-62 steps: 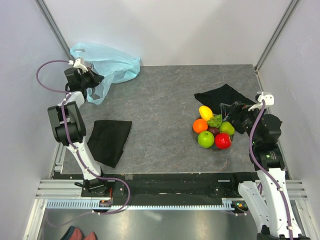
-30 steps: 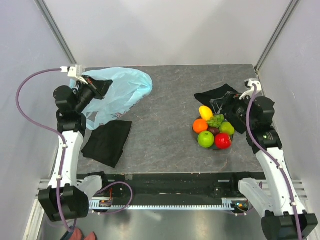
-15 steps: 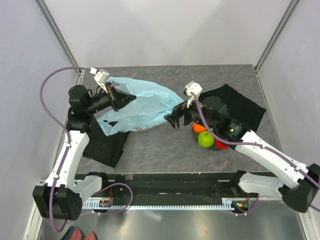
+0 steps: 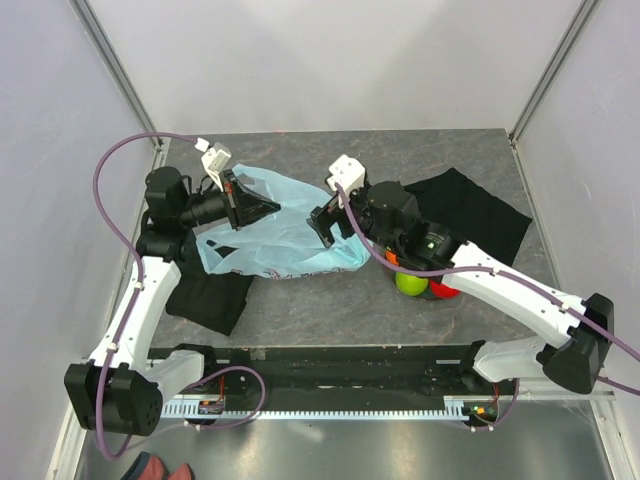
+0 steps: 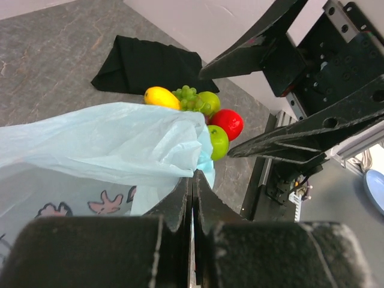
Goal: Place the fruits into the plastic bag
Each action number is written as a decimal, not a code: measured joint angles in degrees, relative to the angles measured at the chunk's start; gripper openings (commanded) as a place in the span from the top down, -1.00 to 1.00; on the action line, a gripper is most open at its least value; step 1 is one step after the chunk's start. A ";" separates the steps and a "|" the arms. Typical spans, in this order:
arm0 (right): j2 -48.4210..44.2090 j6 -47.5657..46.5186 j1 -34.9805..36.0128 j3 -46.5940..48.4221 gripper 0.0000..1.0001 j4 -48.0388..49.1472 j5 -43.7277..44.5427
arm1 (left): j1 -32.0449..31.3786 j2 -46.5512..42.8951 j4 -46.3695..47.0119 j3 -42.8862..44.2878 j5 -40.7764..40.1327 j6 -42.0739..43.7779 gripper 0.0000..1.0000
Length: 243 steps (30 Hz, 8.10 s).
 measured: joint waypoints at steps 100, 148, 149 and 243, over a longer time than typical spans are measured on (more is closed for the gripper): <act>2.45 -19.37 -30.62 12.39 1.00 -24.04 -57.83 | 4.85 -9.03 -15.13 3.48 -7.21 15.26 -0.98; 6.29 -9.97 -33.18 16.00 -0.55 -21.33 -54.23 | 1.49 -4.20 -10.78 -0.28 -12.87 11.39 0.97; 6.12 -9.35 -33.20 16.00 -0.65 -20.92 -52.87 | 1.49 -4.13 -11.08 0.15 -14.12 10.84 0.97; -3.06 30.75 -29.03 -16.52 1.00 -24.70 18.69 | 3.26 9.75 -13.94 10.12 -32.89 -2.25 0.97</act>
